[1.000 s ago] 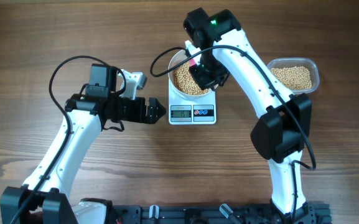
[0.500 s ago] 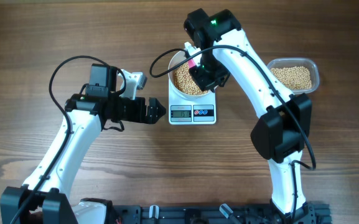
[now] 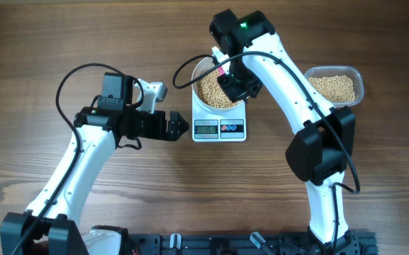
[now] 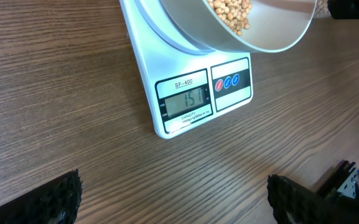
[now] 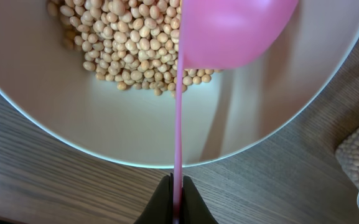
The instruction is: Scoop item into bowl and weigh 150g on scale
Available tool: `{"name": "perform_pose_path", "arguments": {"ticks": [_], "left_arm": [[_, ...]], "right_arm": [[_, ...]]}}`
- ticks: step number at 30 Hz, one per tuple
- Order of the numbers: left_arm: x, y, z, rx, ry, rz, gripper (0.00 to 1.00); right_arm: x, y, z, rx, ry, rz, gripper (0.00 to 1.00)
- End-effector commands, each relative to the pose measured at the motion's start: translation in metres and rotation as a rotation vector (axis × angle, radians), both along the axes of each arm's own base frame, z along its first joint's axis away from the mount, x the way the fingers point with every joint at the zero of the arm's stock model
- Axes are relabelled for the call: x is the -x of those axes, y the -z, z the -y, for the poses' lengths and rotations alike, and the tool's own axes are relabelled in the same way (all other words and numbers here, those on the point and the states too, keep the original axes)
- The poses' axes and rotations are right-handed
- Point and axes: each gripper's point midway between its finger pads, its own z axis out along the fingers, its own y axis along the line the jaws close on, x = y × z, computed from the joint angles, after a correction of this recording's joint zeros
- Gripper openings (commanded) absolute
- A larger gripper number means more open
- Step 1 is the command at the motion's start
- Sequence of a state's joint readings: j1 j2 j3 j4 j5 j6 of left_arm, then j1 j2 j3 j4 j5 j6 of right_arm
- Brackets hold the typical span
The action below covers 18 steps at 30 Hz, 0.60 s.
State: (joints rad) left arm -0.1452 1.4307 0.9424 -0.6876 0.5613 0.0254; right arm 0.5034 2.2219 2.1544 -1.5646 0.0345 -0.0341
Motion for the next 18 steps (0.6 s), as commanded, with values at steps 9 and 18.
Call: {"name": "perform_pose_path", "arguments": {"ticks": [9,18], "left_arm": [[-0.0055,-0.0049,0.0007,-0.008,0.016,0.030,1.00],[-0.0056,-0.0049,0.0007,-0.008,0.016,0.031,1.00]], "right_arm": [[-0.0085,0.0059,0.0085,0.070,0.035,0.039,0.04],[0.0013,0.0065,0.0005,0.020,0.030,-0.012,0.04]]}}
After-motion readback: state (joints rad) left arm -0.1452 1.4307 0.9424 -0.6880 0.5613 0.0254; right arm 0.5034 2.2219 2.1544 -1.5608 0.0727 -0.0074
